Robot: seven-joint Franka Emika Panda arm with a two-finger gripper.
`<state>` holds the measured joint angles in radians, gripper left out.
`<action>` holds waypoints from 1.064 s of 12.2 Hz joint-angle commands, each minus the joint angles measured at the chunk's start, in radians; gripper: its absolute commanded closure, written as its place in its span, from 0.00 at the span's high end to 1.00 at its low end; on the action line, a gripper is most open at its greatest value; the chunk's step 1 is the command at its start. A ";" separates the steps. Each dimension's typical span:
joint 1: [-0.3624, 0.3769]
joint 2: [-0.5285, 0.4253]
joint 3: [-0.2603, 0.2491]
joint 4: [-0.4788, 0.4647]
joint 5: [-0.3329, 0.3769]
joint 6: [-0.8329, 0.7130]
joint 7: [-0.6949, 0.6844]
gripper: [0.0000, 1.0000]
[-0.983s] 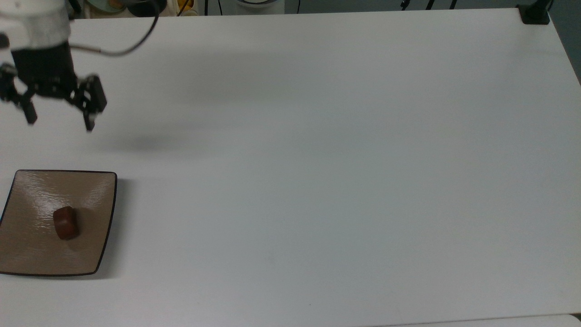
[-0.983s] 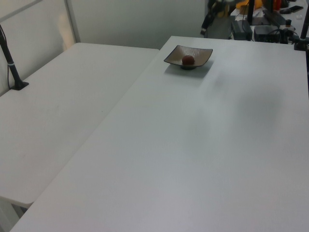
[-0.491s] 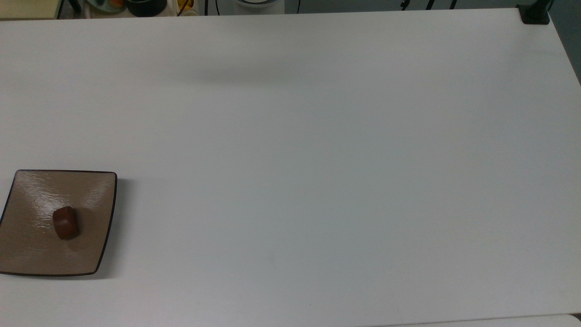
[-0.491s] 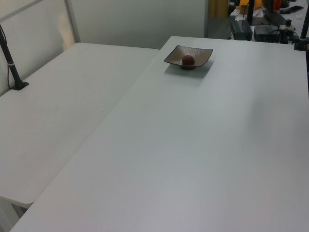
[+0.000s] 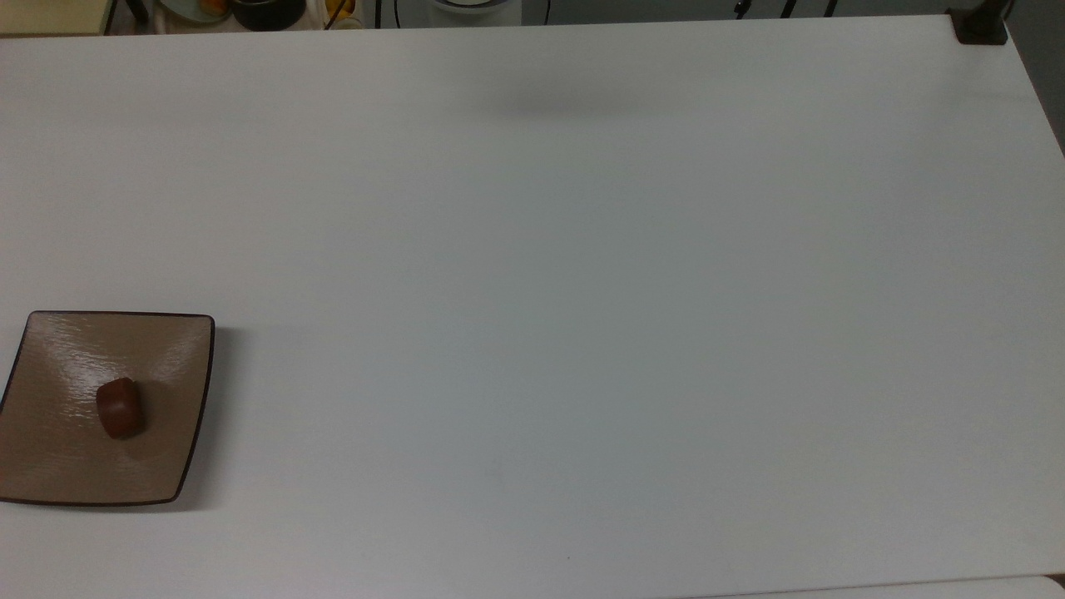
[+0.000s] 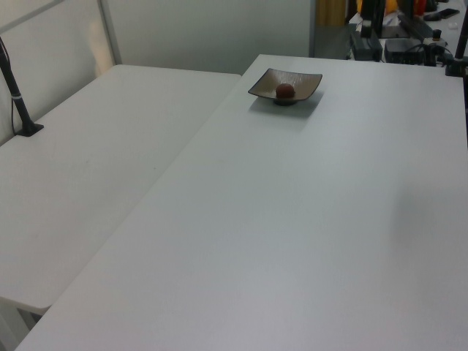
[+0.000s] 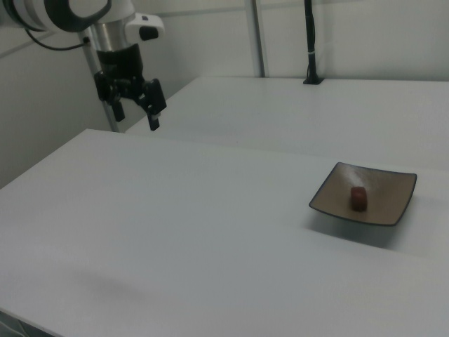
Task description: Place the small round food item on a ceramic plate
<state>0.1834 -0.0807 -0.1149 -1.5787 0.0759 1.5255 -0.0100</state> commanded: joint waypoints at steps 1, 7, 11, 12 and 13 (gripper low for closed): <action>0.034 -0.027 -0.017 -0.077 -0.005 0.070 -0.001 1.00; 0.019 0.032 -0.008 -0.084 -0.027 0.254 -0.115 1.00; 0.016 0.035 -0.008 -0.080 -0.018 0.254 -0.116 1.00; 0.016 0.035 -0.008 -0.080 -0.018 0.254 -0.116 1.00; 0.016 0.035 -0.008 -0.078 -0.018 0.254 -0.116 1.00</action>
